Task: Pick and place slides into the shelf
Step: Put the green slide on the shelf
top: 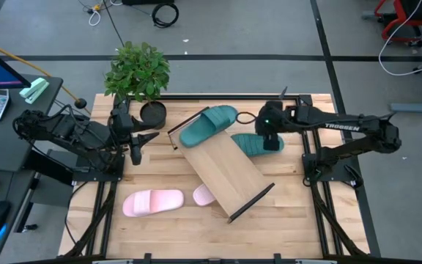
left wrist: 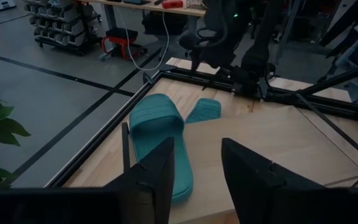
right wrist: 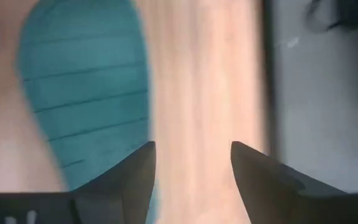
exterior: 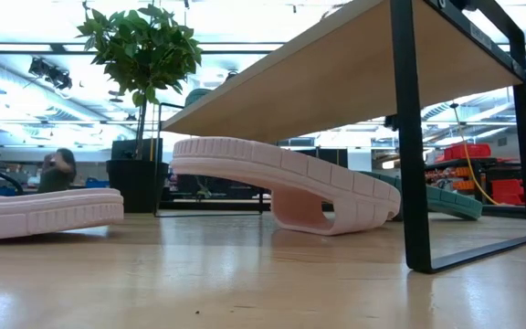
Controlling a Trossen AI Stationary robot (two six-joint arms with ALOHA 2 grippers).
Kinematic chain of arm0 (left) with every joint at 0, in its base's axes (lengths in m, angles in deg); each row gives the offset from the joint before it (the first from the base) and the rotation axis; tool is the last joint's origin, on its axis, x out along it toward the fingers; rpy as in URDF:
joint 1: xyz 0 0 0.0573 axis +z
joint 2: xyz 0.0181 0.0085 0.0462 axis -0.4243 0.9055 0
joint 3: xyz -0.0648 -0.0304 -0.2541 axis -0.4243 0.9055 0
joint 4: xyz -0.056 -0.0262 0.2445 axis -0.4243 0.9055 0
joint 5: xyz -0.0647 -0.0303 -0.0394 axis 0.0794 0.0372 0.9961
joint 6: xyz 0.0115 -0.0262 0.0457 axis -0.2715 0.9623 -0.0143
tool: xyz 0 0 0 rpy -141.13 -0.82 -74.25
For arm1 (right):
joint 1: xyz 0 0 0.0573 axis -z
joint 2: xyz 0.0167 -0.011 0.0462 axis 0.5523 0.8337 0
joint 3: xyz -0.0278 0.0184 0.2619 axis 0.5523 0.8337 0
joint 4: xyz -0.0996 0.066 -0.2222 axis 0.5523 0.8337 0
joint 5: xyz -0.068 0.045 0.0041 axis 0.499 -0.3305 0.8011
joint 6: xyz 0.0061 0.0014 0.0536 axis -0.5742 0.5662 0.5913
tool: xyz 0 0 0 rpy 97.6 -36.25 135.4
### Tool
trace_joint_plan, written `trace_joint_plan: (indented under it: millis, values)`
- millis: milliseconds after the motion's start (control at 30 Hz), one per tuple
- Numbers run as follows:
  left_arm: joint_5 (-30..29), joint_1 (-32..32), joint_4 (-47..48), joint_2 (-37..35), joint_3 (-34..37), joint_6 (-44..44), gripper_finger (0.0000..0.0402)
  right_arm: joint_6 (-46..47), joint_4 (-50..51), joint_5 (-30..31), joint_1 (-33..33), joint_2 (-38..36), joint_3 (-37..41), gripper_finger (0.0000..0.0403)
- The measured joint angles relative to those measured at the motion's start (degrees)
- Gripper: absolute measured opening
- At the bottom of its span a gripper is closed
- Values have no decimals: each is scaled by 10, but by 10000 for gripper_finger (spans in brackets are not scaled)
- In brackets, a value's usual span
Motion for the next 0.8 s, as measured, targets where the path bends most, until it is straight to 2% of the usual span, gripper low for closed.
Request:
trace_joint_plan:
  millis: [167,400,667,800]
  values:
    - [0,0,0,0,0,0,140,19,54,-58,31,-2,0,215]
    - [-4,0,0,0,0,-3,134,-85,93,-147,34,-23,23,215]
    - [-9,0,24,28,0,-1,150,-62,84,-150,-7,-67,108,214]
    - [-9,0,31,49,0,-1,155,-45,36,-113,-45,-90,153,208]
